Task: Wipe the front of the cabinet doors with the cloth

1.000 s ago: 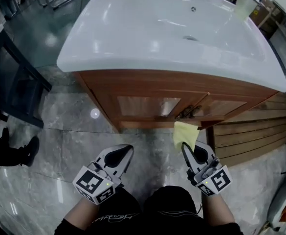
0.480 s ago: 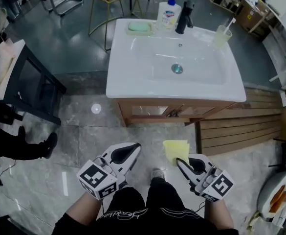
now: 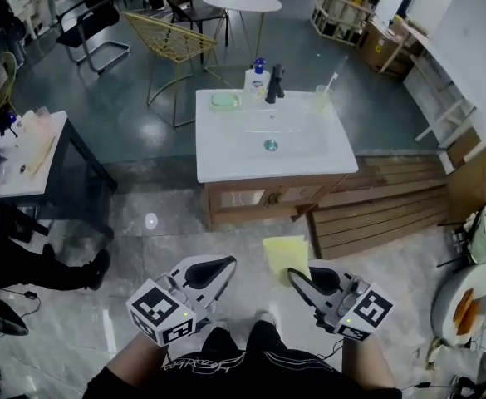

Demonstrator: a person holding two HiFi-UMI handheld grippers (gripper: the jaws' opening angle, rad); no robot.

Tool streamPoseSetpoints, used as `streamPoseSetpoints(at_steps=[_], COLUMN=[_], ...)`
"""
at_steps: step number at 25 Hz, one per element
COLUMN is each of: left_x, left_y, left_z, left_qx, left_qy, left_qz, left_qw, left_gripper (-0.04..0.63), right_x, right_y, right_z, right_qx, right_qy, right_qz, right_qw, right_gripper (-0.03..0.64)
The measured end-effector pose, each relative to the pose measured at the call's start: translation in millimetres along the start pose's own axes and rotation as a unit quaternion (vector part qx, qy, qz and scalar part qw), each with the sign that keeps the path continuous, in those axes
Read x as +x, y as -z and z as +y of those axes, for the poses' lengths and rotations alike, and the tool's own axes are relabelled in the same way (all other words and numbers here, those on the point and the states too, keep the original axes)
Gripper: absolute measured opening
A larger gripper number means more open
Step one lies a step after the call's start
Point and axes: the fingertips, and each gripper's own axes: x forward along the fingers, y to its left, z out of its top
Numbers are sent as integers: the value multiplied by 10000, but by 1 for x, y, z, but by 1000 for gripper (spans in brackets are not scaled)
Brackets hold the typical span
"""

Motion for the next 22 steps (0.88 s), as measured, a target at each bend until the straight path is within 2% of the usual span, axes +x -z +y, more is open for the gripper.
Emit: streamPoseSetpoints(at_steps=[4, 8, 11, 16, 22], left_x=[-27, -45, -52, -54, -56], left_y=[-22, -24, -17, 2, 21], left_z=[-32, -76, -116, -198, -293], left_qx=[208, 298, 318, 5, 174], left_qy=[-49, -143, -301, -374, -376], left_qz=[-150, -206, -261, -412, -465], left_qw=[9997, 9992, 9987, 9984, 9981], left_gripper=[5, 6, 6, 5, 5], right_x=[-16, -42, -73, -146, -232], right_y=[-22, -28, -22, -4, 4], right_z=[41, 63, 85, 136, 181], right_qx=[101, 398, 526, 517, 359], right_qy=[-73, -55, -225, -494, -459], right_qz=[-212, -548, -710, -791, -941], right_qw=[9997, 9977, 9958, 9943, 9939], right_gripper=[40, 40, 40, 40, 40])
